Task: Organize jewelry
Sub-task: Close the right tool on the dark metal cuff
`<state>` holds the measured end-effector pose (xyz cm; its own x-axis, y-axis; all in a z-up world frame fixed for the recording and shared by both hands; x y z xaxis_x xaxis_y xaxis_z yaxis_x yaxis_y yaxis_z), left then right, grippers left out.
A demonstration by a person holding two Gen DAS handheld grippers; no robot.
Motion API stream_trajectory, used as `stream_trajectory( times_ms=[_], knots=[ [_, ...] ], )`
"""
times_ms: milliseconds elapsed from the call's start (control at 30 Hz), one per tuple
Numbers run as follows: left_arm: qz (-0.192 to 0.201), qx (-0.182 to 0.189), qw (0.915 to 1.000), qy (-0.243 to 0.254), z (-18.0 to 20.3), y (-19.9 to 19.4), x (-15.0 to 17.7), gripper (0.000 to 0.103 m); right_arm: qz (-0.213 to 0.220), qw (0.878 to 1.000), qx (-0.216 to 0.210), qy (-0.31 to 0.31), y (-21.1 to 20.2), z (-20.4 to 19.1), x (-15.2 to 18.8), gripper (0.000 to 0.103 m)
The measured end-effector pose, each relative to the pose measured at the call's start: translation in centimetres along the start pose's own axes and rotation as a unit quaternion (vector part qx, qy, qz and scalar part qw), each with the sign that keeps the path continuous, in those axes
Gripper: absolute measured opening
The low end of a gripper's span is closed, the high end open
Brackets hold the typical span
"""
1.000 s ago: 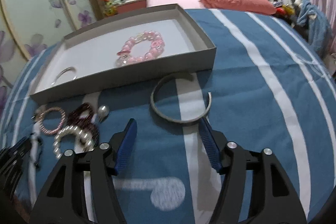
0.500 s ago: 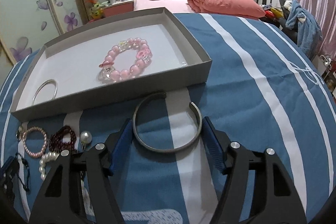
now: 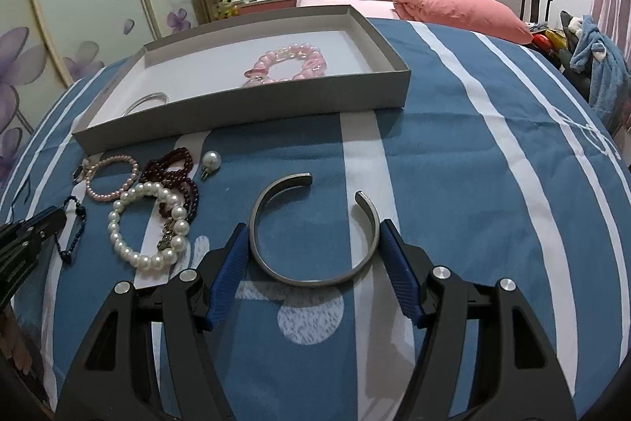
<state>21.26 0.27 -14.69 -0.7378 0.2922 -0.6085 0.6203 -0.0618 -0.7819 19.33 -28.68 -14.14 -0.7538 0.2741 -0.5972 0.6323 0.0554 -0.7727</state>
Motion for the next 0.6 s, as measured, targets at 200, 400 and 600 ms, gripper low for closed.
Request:
stream_trajectory(
  times_ms=[200, 400, 600],
  knots=[
    [0.002, 0.004, 1.0000, -0.002, 0.0, 0.0, 0.0, 0.012, 0.000, 1.000, -0.014, 0.009, -0.3, 0.1, 0.2, 0.066],
    [0.027, 0.014, 0.9995, -0.013, 0.1, -1.0, -0.1, 0.012, 0.002, 0.999, -0.041, 0.027, -0.9, 0.2, 0.5, 0.066],
    [0.063, 0.022, 0.9977, -0.008, 0.9, -2.6, -0.5, 0.012, 0.025, 0.998, -0.055, 0.021, -2.1, -0.4, 0.6, 0.066]
  ],
)
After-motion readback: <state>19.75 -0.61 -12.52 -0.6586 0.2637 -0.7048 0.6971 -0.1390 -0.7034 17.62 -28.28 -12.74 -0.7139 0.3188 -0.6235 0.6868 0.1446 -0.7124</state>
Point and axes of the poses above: each gripper's, at about its wrist camera, not at the fingertips, and y roughly the way its jaws point, z to its right, x to its underside, the point moved 7 cm from there along y, roughly the way its jaws point, and after that the axes turned 12 degrees about y, right-handed, at the moved point
